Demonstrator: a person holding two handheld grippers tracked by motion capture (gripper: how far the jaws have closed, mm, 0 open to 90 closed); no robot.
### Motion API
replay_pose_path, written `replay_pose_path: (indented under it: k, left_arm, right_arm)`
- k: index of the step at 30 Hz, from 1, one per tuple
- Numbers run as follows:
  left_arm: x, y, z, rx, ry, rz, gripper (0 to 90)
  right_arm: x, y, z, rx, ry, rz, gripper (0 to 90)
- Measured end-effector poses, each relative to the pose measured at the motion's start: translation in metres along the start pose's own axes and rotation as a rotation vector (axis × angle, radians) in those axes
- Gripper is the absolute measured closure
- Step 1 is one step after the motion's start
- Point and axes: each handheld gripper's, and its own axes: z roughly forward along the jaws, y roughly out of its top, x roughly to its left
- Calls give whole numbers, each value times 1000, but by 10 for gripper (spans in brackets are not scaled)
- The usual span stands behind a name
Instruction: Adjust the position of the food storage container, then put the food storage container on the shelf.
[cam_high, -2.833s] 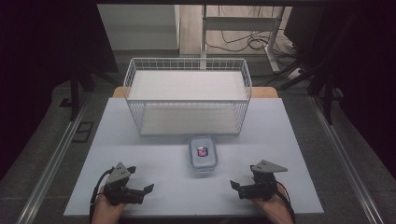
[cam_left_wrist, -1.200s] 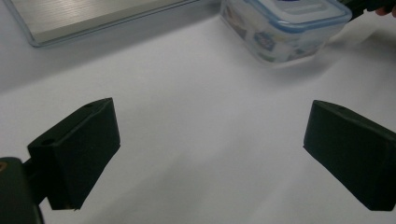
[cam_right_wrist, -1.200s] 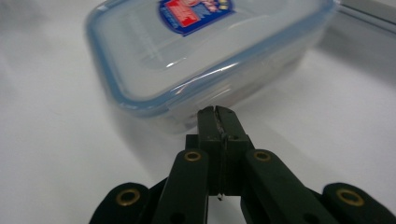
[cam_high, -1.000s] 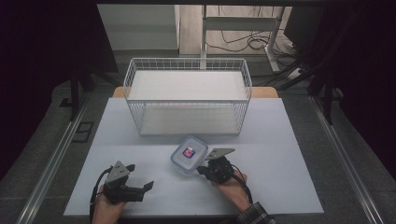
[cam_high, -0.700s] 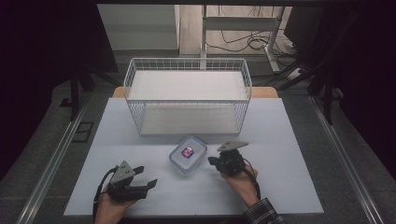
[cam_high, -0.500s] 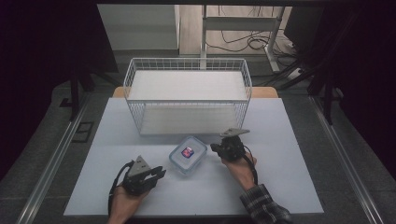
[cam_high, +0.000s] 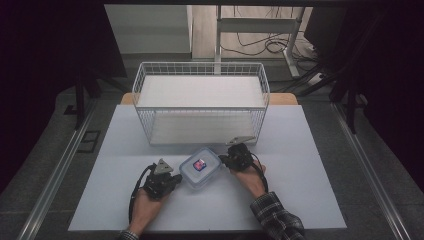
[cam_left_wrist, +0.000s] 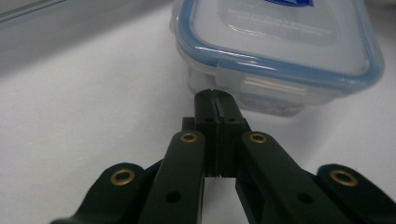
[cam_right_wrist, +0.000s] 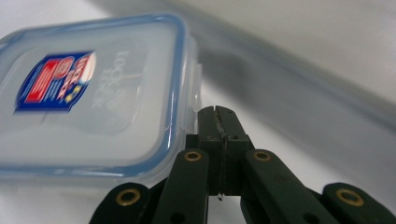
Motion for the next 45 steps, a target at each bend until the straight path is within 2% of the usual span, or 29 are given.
replay_pose_path:
  k: [3,7,12,16,20,22,25,28,29,30,32,36,39,43,45]
  left_arm:
    - [2,0,2,4,-11,-2,897]
    - [0,0,3,23,-21,31,897]
    - [-6,1,4,35,-44,50,897]
    - [-7,3,2,35,-50,50,897]
    - [-6,3,1,26,-55,50,898]
    - [-4,1,1,32,-65,45,898]
    - [0,0,-7,15,-48,51,884]
    - [3,-3,-17,-1,-52,42,737]
    - [4,-6,-20,0,-51,40,675]
    - [5,-8,-22,4,-46,45,576]
    - [7,-13,-25,16,-47,40,432]
    - [9,-17,-32,-12,-52,26,203]
    - [6,-13,-39,-48,-61,9,126]
    - [0,-11,-41,-35,-58,21,98]
    - [-1,-11,-42,-33,-74,24,72]
  right_arm:
    - [6,-7,-5,17,7,-1,895]
    - [16,-14,-15,33,-19,-3,895]
    - [26,-27,-34,43,-34,14,895]
    - [37,-41,-47,60,-7,26,895]
    - [49,-49,-53,71,2,1,894]
    - [50,-52,-54,78,5,-14,894]
    - [43,-56,-64,56,-34,-25,881]
    - [38,-60,-83,-4,-40,-18,801]
    - [37,-61,-87,-13,-39,-16,769]
    - [37,-63,-91,-25,-41,-21,708]
    - [37,-65,-93,-39,-46,-25,590]
    - [33,-64,-92,-59,-25,3,417]
    - [35,-63,-92,-66,-37,4,372]
    - [37,-60,-94,-73,-34,0,366]
    - [38,-58,-95,-73,-29,-10,355]
